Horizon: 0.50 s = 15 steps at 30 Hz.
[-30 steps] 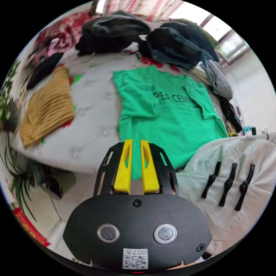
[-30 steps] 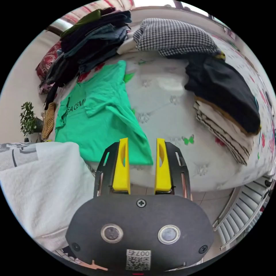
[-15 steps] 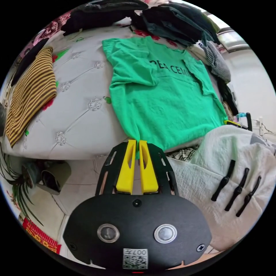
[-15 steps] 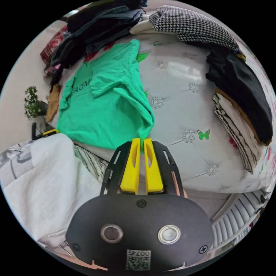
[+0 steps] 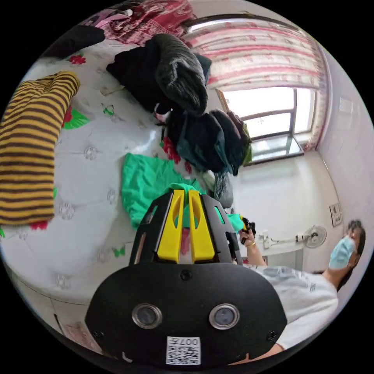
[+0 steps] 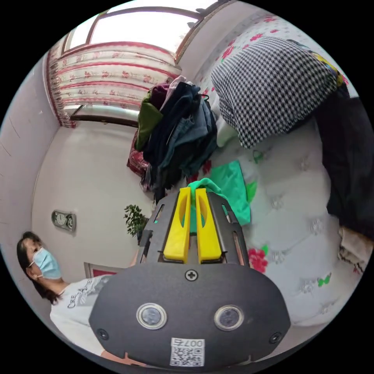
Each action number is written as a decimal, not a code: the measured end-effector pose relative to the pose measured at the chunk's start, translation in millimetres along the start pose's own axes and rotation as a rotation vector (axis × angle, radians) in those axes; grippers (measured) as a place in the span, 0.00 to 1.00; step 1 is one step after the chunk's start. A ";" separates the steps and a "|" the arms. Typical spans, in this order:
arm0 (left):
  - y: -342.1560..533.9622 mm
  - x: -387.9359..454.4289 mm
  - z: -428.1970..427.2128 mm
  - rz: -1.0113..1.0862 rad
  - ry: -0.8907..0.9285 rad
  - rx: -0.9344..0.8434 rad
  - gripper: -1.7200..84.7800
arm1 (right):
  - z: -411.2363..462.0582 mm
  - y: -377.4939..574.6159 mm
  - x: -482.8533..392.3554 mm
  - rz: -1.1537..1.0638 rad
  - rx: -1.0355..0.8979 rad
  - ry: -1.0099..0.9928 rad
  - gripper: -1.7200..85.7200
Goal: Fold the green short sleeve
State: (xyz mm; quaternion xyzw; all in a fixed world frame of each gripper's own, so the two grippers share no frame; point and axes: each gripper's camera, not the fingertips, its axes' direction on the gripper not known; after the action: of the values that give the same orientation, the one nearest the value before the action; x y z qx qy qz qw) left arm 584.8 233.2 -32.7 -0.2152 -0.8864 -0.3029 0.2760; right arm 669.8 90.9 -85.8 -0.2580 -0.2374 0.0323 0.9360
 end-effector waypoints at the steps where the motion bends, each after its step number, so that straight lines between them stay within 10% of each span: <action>1: -21.9 -11.9 13.9 -0.049 -0.019 0.044 0.03 | 13.8 -21.9 -4.5 -0.011 0.035 0.031 0.03; 15: 5.8 -64.3 99.2 0.009 -0.416 0.032 0.12 | 78.9 14.7 84.9 0.214 0.044 0.285 0.10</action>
State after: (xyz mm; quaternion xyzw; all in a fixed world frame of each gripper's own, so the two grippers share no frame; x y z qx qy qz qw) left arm 600.9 288.7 -136.0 -0.2729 -0.9280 -0.2365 0.0918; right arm 709.5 156.1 2.7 -0.2634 -0.0729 0.1002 0.9567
